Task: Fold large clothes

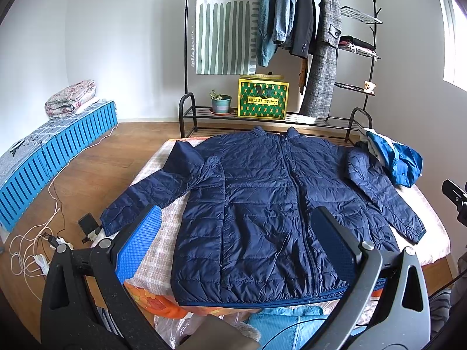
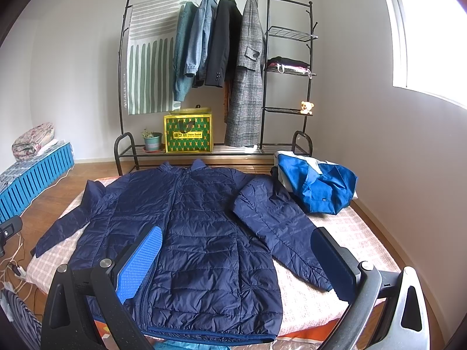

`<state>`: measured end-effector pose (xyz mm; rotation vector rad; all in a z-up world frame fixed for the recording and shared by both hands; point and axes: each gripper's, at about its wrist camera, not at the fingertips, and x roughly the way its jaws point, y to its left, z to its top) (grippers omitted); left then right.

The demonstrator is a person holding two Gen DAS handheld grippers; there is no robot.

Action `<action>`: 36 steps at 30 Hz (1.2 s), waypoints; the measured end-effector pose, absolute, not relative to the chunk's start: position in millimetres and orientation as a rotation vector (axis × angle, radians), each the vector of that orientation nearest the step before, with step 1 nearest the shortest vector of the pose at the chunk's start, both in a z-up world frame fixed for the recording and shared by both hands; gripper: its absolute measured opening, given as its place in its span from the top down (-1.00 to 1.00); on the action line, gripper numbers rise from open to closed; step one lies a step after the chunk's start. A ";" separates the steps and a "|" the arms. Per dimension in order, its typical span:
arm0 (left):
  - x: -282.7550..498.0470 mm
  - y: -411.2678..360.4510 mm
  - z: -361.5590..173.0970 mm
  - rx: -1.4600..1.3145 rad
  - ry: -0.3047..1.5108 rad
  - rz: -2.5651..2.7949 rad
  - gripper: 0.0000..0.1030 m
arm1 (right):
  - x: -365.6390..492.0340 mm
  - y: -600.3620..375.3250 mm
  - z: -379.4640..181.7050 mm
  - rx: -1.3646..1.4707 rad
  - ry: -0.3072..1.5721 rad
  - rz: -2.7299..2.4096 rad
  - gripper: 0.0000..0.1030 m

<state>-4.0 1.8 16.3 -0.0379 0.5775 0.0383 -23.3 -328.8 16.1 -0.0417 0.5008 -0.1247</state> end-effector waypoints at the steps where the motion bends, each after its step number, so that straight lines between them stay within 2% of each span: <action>1: -4.1 1.8 16.1 -0.037 0.577 0.038 -1.00 | -23.4 -328.6 16.5 -0.041 0.501 -0.124 -0.99; 25: 16.0 23.4 10.8 -0.045 0.601 0.077 -1.00 | 11.4 -299.3 5.0 -0.058 0.524 -0.061 -0.99; 36: 27.7 81.9 -10.3 -0.100 0.627 0.103 -1.00 | 60.4 -214.0 -18.4 -0.169 0.530 0.193 -0.99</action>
